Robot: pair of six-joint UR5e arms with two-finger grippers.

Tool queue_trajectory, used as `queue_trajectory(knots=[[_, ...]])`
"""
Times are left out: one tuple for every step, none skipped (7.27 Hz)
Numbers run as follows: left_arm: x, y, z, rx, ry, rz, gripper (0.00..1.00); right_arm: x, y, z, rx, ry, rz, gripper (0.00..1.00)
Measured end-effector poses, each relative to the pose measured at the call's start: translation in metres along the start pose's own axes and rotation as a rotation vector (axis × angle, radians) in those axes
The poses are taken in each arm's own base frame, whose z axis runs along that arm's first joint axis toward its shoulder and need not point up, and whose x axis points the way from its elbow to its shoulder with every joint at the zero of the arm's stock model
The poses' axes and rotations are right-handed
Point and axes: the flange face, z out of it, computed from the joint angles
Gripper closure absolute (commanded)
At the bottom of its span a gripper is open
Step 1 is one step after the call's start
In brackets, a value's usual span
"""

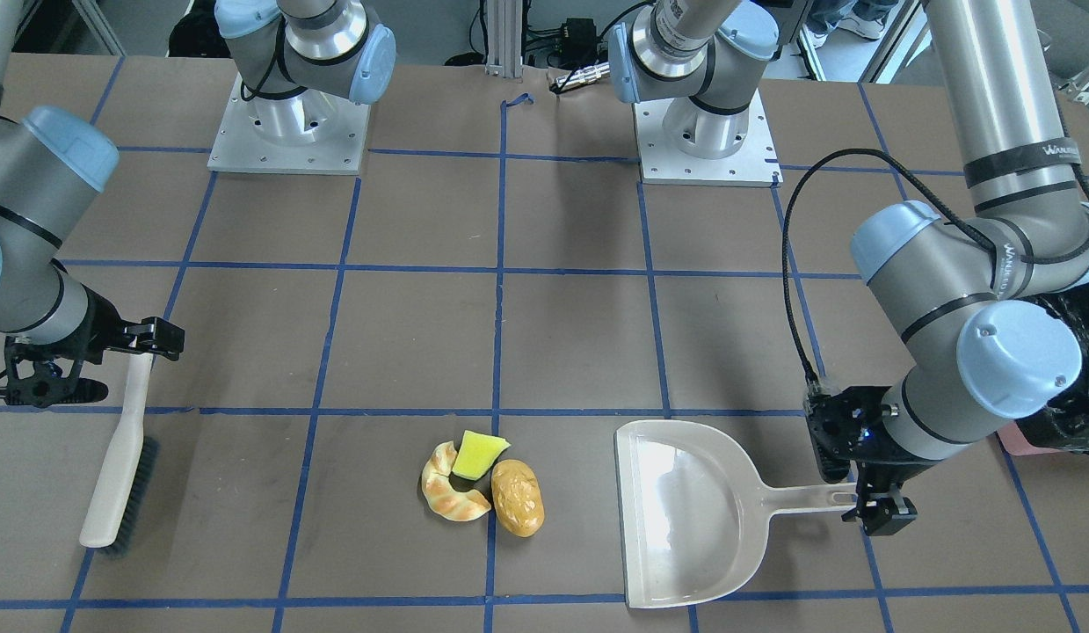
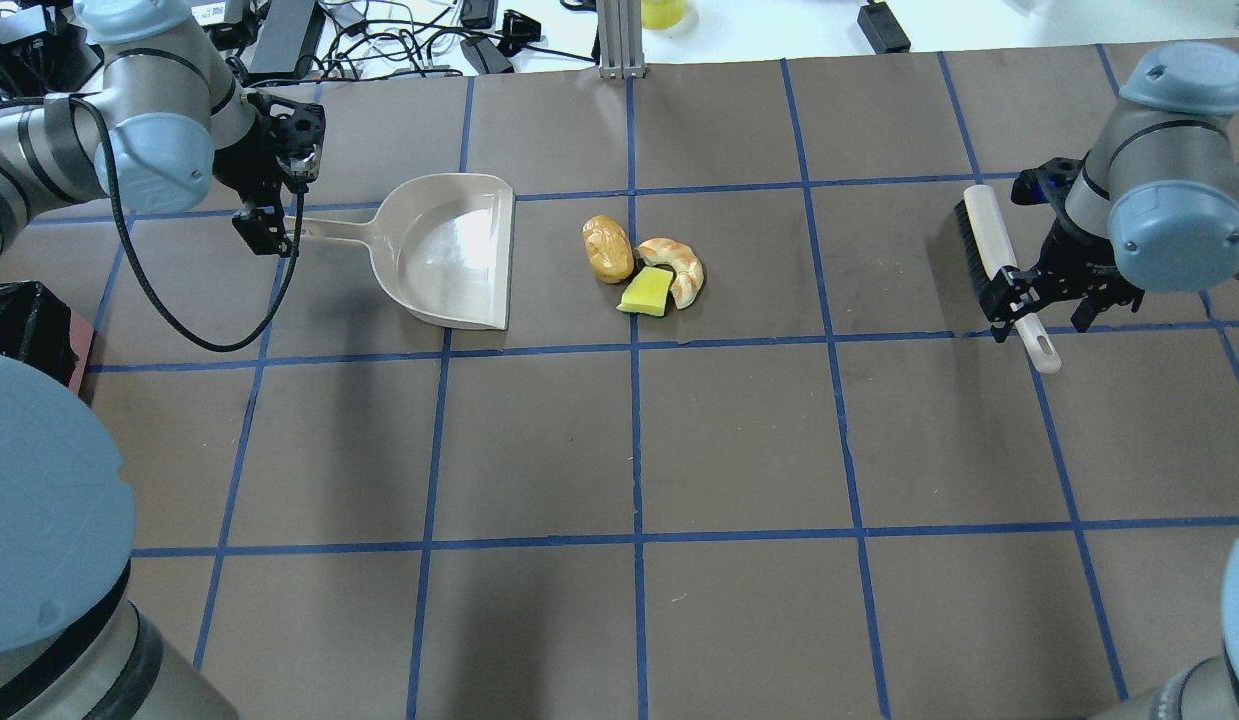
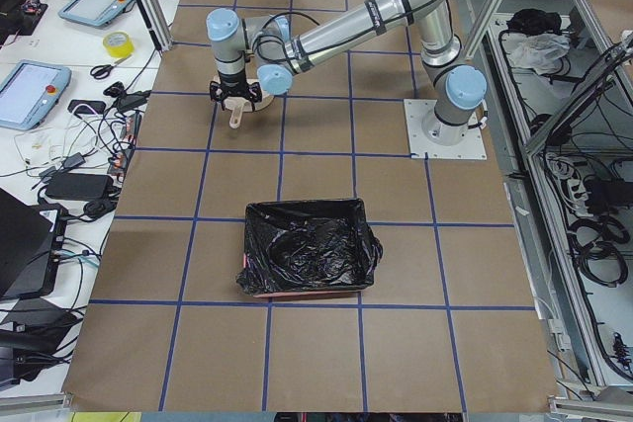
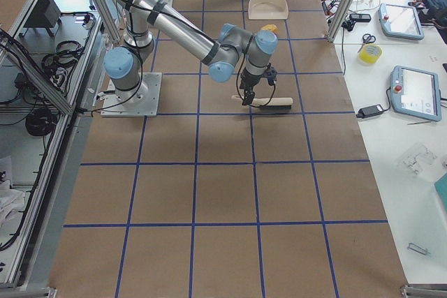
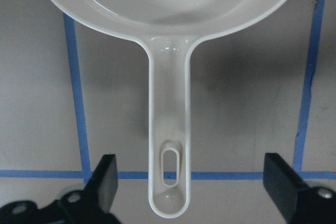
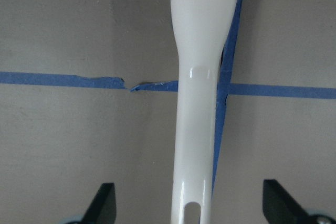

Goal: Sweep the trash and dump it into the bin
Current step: 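Close the left gripper on the dustpan handle while the right gripper grasps the brush handle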

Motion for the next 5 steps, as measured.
queue_trajectory(knots=[[0.0,0.004,0.006,0.008,0.003,-0.033,0.02,0.0,-0.001,0.004,-0.009,-0.001,0.0,0.13],[-0.001,0.008,0.012,0.025,0.003,-0.053,0.02,0.001,-0.001,0.007,-0.016,-0.003,-0.001,0.15],[-0.003,0.011,0.017,0.043,0.003,-0.063,0.02,0.001,-0.002,0.008,-0.021,-0.003,-0.001,0.25],[-0.004,0.012,0.021,0.051,0.005,-0.067,0.02,0.001,-0.002,0.01,-0.026,-0.005,0.0,0.35],[-0.005,0.012,0.025,0.055,0.01,-0.069,0.02,0.001,-0.003,0.013,-0.03,-0.007,0.002,0.45]])
